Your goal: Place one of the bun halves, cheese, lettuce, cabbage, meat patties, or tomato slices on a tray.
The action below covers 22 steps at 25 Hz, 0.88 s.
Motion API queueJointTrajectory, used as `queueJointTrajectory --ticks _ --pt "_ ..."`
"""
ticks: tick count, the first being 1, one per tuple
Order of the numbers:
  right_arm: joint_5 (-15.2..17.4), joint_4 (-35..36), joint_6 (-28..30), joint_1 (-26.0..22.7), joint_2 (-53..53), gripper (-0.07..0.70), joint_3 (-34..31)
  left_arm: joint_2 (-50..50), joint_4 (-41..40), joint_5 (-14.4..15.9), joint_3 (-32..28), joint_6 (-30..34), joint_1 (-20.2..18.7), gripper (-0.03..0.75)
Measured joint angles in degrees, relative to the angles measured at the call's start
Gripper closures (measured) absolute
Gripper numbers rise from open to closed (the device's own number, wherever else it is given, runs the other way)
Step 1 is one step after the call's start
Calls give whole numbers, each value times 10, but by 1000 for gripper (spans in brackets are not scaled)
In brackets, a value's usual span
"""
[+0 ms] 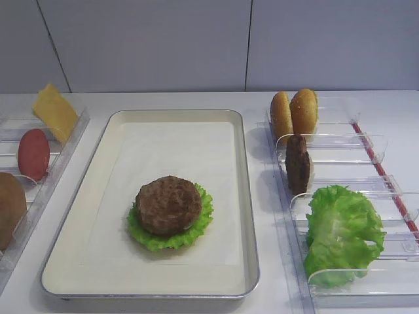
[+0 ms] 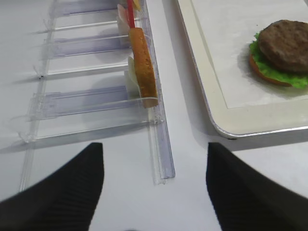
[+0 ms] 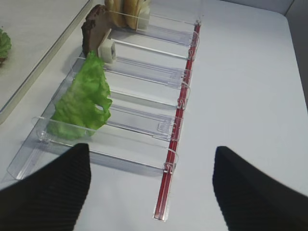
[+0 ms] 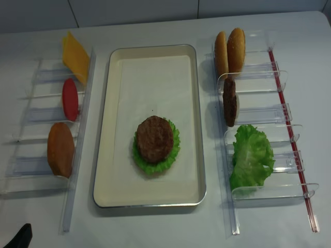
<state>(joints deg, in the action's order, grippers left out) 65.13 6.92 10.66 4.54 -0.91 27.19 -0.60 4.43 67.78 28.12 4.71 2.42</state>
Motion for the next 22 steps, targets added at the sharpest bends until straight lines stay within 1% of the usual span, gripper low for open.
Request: queueJointTrajectory --ticks 22 --pt "0 0 0 0 0 89 0 0 0 0 0 0 0 286"
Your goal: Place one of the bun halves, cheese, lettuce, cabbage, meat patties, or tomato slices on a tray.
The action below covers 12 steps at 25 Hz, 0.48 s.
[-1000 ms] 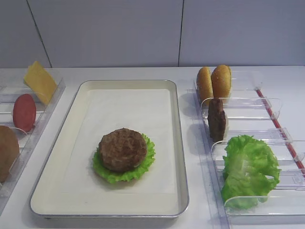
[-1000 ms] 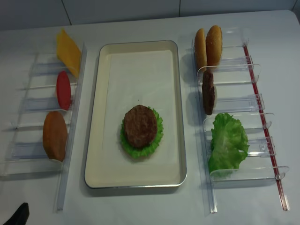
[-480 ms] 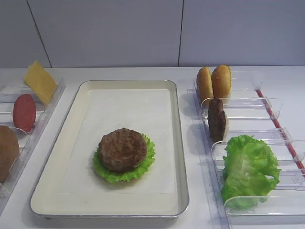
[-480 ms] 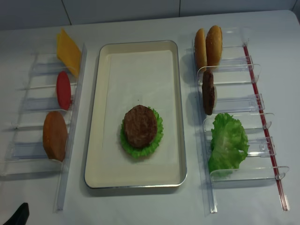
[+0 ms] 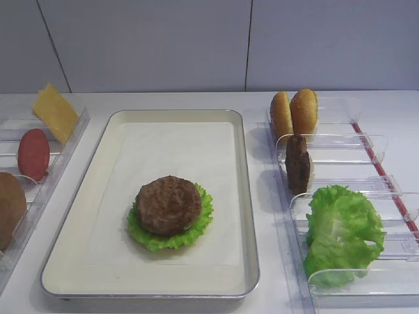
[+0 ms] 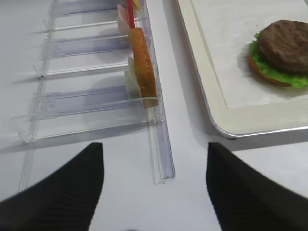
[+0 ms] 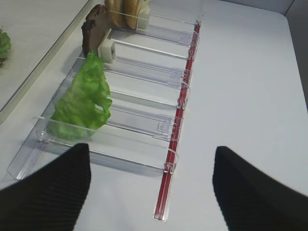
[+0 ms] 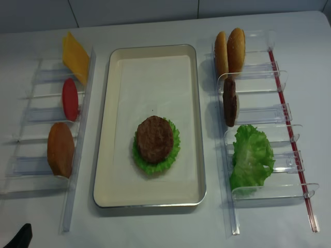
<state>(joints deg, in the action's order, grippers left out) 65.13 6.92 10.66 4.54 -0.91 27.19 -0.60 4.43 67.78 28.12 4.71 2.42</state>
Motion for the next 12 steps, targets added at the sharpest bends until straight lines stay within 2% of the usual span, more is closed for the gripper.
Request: queueJointTrajectory --ticks 12 --pt "0 0 -1 0 0 89 0 0 0 0 0 0 0 286"
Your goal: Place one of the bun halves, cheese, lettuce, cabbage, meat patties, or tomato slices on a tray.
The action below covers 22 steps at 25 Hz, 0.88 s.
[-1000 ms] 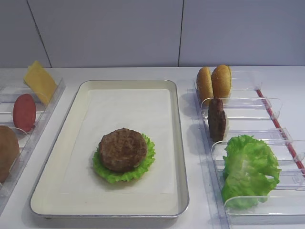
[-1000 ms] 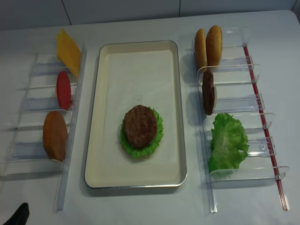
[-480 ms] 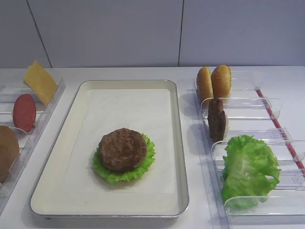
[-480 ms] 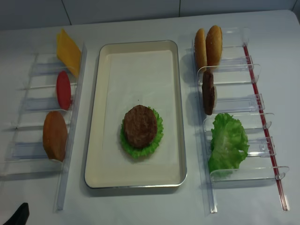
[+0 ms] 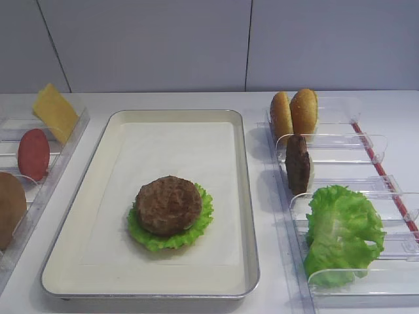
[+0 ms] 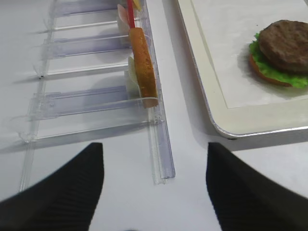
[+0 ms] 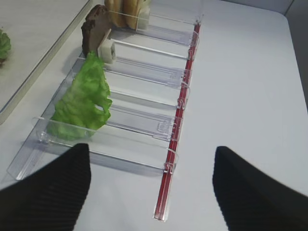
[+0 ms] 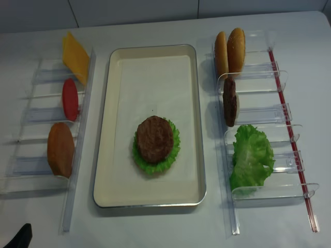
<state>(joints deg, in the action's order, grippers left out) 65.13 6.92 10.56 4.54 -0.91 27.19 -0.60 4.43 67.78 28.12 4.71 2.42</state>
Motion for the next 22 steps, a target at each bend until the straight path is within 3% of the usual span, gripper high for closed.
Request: queueJointTrajectory --ticks 22 --pt "0 -3 -8 0 0 89 0 0 0 0 0 0 0 286"
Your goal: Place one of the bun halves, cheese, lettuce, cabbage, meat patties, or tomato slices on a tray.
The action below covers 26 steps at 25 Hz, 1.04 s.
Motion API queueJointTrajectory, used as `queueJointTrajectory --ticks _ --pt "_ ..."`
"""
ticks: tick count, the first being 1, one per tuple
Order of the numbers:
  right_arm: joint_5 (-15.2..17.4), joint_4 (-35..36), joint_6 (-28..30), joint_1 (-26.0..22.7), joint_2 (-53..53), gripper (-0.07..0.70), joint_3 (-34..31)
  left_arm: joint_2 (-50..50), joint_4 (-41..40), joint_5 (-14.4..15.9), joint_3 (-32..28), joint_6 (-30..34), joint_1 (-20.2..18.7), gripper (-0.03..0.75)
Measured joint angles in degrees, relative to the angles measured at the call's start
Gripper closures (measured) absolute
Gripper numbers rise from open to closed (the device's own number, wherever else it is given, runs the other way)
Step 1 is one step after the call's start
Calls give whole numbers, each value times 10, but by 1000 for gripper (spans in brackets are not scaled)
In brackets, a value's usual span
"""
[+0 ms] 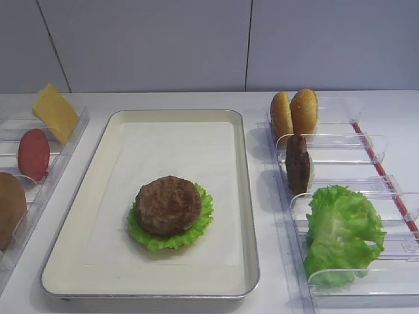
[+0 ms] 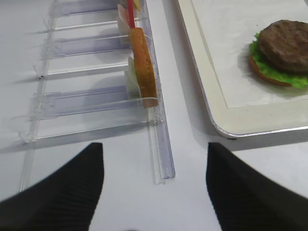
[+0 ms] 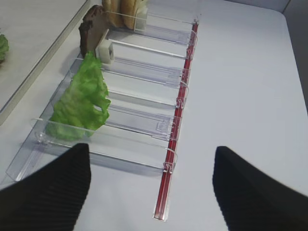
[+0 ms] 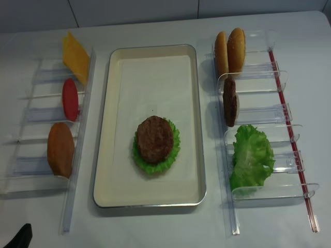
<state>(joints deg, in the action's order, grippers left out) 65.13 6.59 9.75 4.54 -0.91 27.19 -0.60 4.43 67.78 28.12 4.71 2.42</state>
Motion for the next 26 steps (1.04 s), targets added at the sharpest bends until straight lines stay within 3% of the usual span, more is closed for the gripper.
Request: queueJointTrajectory --ticks 26 --pt "0 0 -1 0 0 89 0 0 0 0 0 0 0 286"
